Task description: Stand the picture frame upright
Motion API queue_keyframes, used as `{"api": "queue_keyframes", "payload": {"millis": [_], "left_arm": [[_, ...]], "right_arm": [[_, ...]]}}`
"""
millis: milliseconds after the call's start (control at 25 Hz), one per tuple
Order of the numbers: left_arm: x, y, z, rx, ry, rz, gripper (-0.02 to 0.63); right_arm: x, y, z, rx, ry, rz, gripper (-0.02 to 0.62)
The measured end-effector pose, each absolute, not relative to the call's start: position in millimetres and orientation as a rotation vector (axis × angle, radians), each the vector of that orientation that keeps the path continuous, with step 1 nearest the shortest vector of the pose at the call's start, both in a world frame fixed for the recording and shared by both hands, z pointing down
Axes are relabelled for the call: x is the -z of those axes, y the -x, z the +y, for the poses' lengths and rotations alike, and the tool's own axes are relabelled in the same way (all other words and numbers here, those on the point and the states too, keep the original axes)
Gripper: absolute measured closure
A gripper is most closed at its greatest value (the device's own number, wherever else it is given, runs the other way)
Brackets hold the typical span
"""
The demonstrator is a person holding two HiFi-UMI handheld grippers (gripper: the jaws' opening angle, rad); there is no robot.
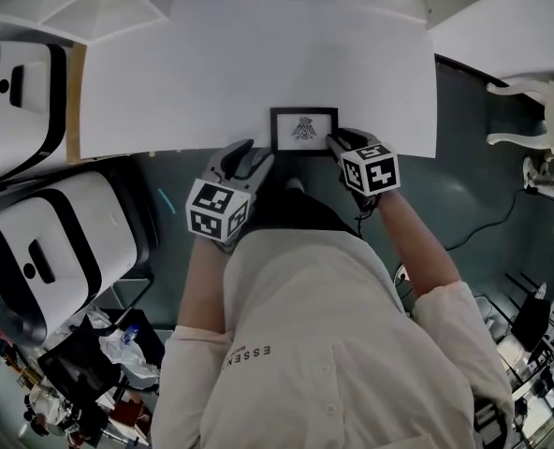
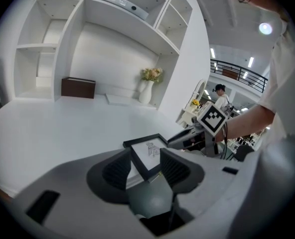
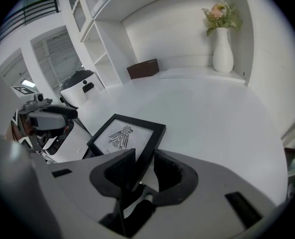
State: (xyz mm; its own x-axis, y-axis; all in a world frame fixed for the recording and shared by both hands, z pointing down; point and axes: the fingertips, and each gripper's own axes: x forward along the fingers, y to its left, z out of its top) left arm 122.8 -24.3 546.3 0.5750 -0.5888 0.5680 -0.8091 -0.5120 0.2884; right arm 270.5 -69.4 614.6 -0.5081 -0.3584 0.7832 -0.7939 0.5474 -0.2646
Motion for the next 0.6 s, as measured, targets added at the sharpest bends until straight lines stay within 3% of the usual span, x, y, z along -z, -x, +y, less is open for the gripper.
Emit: {"api": "queue_keyframes", "payload": {"millis": [600], "left_arm": [[-601.4, -149.1, -7.7, -0.345, -2.036, -0.904, 0.428]], "right_arm": [[-615.0, -289.5, -50.7, -0.768, -0.848, -2.103, 0.468]]}}
